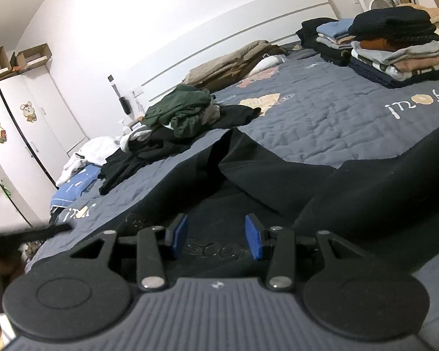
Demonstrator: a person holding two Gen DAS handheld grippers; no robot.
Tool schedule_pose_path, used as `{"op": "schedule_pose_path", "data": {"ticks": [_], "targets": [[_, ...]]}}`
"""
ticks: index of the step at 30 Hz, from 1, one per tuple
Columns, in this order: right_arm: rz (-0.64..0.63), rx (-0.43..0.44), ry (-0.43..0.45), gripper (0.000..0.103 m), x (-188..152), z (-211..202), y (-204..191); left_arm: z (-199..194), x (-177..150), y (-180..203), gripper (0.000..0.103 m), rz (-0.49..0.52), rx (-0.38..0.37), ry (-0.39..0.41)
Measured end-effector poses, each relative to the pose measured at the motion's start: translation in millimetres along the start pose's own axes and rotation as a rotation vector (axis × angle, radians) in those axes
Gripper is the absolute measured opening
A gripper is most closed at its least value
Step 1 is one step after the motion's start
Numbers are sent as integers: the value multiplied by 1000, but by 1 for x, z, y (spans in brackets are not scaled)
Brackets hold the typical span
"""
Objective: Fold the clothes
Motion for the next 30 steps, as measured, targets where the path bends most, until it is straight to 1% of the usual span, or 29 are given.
{"op": "schedule_pose_path", "data": {"ticks": [2,11,12,18,20,21,22,23,26,30], "targets": [[6,17,-6,42,-3,1,-5,-16,-23,-49,69,-131,41,-15],[-46,60,-52,43,-24,12,-37,-37,-126,-213,69,-606,152,-135],[-49,64,-58,43,-27,14,-40,-37,-135,-226,69,-651,157,-140],[-68,68,-92,43,-40,24,-49,-2,-149,-234,69,-824,99,-66],[-78,60,-99,43,-44,26,-48,10,-151,-238,66,-878,86,-41],[-81,56,-102,43,-45,27,-47,14,-148,-242,54,-885,96,-30],[-84,53,-105,43,-46,27,-47,17,-144,-243,23,-868,104,-25],[-86,49,-108,43,-47,28,-46,19,-139,-246,12,-846,113,-17],[-86,47,-112,43,-49,31,-45,14,-114,-259,12,-749,159,27],[-81,50,-114,43,-50,33,-45,-12,-67,-299,12,-640,255,138]]}}
Point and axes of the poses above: each gripper's, at about its wrist camera, not at the fingertips, and z roughly the way its jaws point, y to its right, x to its top, the point moved 10 cm from there along z, roughly the way its jaws point, and after that the axes turned 7 degrees about z, right-handed, at the moved point
